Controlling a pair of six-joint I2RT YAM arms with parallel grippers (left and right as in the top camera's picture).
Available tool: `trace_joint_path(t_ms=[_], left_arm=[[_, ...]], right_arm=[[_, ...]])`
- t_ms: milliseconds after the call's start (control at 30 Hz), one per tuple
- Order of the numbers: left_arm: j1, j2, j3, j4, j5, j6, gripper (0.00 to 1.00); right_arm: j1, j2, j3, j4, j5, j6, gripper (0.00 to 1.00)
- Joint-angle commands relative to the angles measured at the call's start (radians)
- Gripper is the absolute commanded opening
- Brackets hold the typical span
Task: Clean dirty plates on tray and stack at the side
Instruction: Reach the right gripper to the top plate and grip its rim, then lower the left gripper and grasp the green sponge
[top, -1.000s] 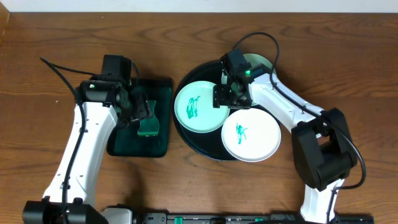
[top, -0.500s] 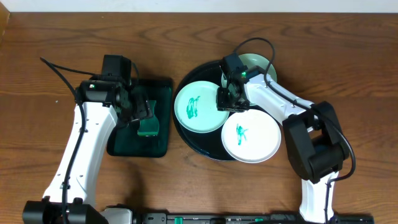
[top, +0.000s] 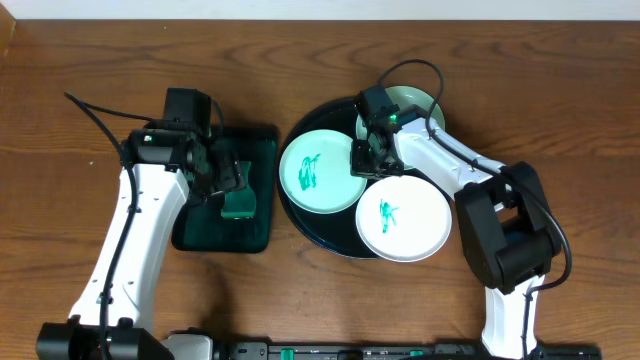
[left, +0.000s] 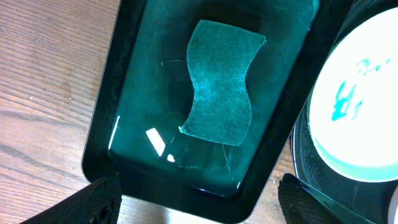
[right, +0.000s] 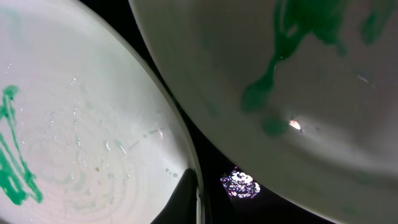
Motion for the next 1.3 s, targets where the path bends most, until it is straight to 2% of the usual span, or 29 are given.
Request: trace_joint_path(t_ms=[0,233,300,333,367,400,467,533,800,967,1267], left_arm=[[0.004,-0.004,0.019,0.001,0.003,0.013,0.81],[0.004,-0.004,0.019,0.015,0.026,0.013,0.81],[0.004,-0.004,0.019,0.022,0.043,0.013,0.73],[0.004,-0.004,0.019,0.026,0.043,0.013,0.74],[0.004,-0.004,0.019,0.028,0.043,0.013,0.86],[0.004,-0.004,0.019,0.028,0.043,0.013,0.91],[0.004,-0.004,0.019,0.028,0.043,0.013,0.91],[0.004,-0.004,0.019,0.033,0.042,0.013,0.72],[0.005,0.044,0.019,0.092,-0.035,0.013,0.70],[0.005,0.154,0.018,0.095,-0.032,0.013,0.58],[0.005,0.340,0.018,0.111,0.024,0.026,0.57]], right_arm=[[0.021,0.026,0.002,-0.017,-0.033,0.001,0.01],[0.021,0.026,0.002,-0.032,-0.034,-0.018,0.01],[0.021,0.026,0.002,-0.032,-0.042,-0.019,0.01],[0.021,0.026,0.002,-0.031,-0.049,-0.026,0.01],[0.021,0.026,0.002,-0.034,-0.050,-0.026,0.01],[0.021,0.026,0.002,-0.037,-0.050,-0.028,0.01],[0.021,0.026,0.002,-0.043,-0.050,-0.037,0.01],[0.021,0.026,0.002,-0.047,-0.048,-0.047,0.01],[0.021,0.026,0.002,-0.054,-0.048,-0.051,0.01],[0.021,0.026,0.002,-0.054,-0.048,-0.051,0.01],[0.021,0.026,0.002,-0.066,-0.048,-0.052,0.01]])
